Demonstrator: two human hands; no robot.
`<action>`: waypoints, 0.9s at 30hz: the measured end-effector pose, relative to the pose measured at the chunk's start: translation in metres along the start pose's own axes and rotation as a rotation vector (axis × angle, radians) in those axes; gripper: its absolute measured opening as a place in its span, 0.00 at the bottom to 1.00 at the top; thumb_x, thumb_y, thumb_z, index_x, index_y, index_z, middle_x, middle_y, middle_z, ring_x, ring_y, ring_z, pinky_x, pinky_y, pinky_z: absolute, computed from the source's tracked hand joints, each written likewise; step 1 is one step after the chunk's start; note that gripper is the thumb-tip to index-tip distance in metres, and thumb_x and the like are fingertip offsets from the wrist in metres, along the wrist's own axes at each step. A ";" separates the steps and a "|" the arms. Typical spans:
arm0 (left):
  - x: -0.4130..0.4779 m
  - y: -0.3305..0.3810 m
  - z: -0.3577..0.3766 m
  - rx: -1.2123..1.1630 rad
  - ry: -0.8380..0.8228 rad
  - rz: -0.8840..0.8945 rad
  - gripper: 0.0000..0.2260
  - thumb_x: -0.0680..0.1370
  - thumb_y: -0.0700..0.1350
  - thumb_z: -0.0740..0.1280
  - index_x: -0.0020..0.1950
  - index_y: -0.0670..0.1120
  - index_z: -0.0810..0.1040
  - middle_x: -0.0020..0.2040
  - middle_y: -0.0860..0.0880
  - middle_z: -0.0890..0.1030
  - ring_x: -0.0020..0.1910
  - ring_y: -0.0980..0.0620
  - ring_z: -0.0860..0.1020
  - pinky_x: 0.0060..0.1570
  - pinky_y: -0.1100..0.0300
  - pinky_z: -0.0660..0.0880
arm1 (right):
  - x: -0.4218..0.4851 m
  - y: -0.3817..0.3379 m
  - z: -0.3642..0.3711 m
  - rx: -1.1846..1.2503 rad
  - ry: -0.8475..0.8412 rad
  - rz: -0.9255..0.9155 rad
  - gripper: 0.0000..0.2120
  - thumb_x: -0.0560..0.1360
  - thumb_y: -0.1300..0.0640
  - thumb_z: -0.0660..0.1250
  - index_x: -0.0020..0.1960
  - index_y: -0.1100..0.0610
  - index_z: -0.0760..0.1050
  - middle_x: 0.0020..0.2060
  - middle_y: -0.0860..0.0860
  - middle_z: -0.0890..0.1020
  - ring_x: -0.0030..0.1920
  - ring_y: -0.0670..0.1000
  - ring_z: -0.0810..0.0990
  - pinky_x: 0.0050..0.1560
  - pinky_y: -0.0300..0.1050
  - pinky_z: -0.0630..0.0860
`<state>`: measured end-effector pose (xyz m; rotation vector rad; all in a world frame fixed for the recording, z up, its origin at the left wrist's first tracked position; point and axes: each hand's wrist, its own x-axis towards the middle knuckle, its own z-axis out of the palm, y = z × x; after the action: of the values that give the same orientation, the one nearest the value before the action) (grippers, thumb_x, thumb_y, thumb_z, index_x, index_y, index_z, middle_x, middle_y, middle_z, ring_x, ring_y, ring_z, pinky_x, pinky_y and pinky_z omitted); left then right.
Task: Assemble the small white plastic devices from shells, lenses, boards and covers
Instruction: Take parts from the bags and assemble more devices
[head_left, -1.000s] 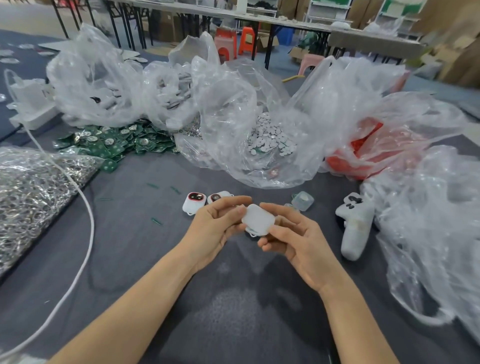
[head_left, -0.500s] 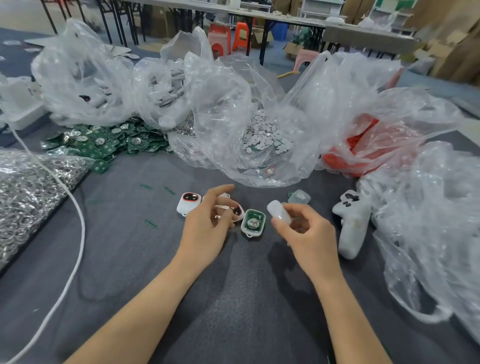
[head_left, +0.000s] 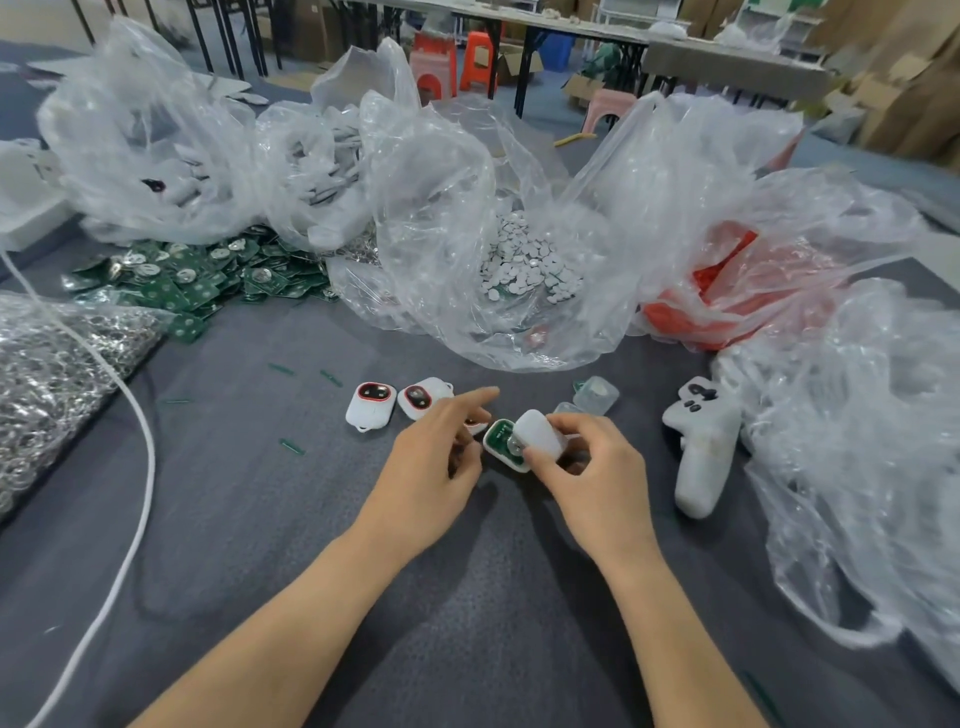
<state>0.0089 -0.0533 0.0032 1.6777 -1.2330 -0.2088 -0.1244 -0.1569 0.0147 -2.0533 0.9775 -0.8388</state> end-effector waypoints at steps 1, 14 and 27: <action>0.001 -0.001 0.000 0.047 0.028 -0.014 0.26 0.74 0.31 0.65 0.66 0.54 0.72 0.52 0.55 0.78 0.42 0.58 0.74 0.45 0.73 0.69 | 0.000 0.000 0.002 -0.035 0.003 -0.029 0.14 0.68 0.57 0.76 0.52 0.52 0.80 0.47 0.44 0.78 0.46 0.45 0.79 0.51 0.42 0.77; 0.000 -0.007 0.006 0.480 -0.092 -0.052 0.17 0.78 0.51 0.66 0.67 0.57 0.74 0.76 0.58 0.61 0.77 0.45 0.51 0.71 0.48 0.47 | 0.000 -0.004 0.008 -0.093 -0.072 -0.133 0.19 0.69 0.58 0.76 0.59 0.58 0.79 0.51 0.50 0.75 0.50 0.46 0.76 0.55 0.44 0.76; 0.004 -0.008 0.002 0.362 -0.069 -0.104 0.14 0.73 0.52 0.72 0.57 0.56 0.78 0.70 0.69 0.55 0.77 0.52 0.49 0.71 0.51 0.47 | 0.005 -0.003 0.006 -0.089 -0.182 -0.100 0.19 0.70 0.56 0.75 0.61 0.53 0.79 0.48 0.44 0.72 0.49 0.44 0.75 0.51 0.31 0.72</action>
<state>0.0143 -0.0582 -0.0026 2.0639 -1.2917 -0.1107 -0.1160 -0.1573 0.0149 -2.2259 0.8313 -0.6557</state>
